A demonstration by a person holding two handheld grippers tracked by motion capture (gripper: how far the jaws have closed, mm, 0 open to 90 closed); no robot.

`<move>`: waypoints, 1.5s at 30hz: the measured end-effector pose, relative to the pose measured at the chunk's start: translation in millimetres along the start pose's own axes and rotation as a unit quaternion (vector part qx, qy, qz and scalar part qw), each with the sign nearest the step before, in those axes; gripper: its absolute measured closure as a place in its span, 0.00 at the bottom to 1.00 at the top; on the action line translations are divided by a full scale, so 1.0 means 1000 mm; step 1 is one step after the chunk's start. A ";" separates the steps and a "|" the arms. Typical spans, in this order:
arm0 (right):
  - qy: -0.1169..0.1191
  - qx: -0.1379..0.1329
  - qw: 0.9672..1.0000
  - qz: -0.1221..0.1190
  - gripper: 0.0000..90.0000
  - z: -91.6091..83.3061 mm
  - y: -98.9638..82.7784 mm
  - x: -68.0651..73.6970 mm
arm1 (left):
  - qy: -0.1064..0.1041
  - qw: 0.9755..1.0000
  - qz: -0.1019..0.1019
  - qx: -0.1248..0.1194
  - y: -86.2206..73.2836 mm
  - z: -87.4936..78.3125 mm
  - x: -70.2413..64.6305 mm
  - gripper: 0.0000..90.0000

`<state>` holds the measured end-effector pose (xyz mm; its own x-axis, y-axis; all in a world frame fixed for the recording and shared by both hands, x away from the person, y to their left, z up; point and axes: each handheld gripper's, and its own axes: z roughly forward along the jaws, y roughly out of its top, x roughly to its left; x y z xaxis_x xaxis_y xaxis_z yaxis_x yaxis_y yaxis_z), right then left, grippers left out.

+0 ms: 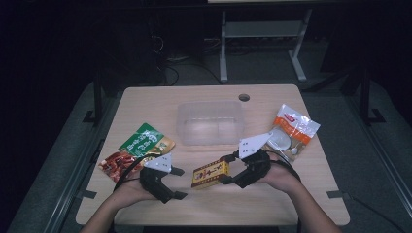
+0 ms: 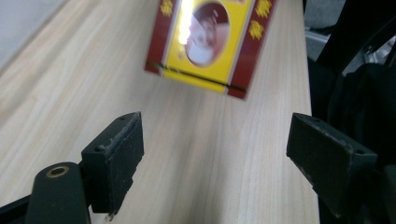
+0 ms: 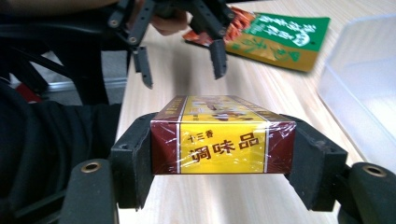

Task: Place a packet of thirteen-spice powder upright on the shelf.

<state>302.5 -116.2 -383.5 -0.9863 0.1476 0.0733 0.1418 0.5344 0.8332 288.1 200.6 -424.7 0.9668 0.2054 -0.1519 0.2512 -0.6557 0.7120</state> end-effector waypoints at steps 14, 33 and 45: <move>-0.040 0.014 0.999 -0.003 0.36 -0.007 0.012 -0.010 | 0.048 0.998 -0.032 -0.019 -0.017 -0.005 -0.003 0.20; -0.053 0.038 0.998 -0.018 0.36 -0.011 0.055 -0.042 | 0.046 0.998 -0.028 -0.019 -0.024 -0.009 0.001 0.23; -0.076 0.051 0.995 -0.033 0.36 -0.009 0.085 -0.072 | 0.038 0.999 -0.029 -0.024 -0.026 -0.012 0.005 0.23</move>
<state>384.5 -88.9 -312.5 -0.9710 0.2287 -0.0703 0.0919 0.6275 0.7732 285.6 226.9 -435.9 0.9441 0.2975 -0.1420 0.3016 -0.6054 0.7365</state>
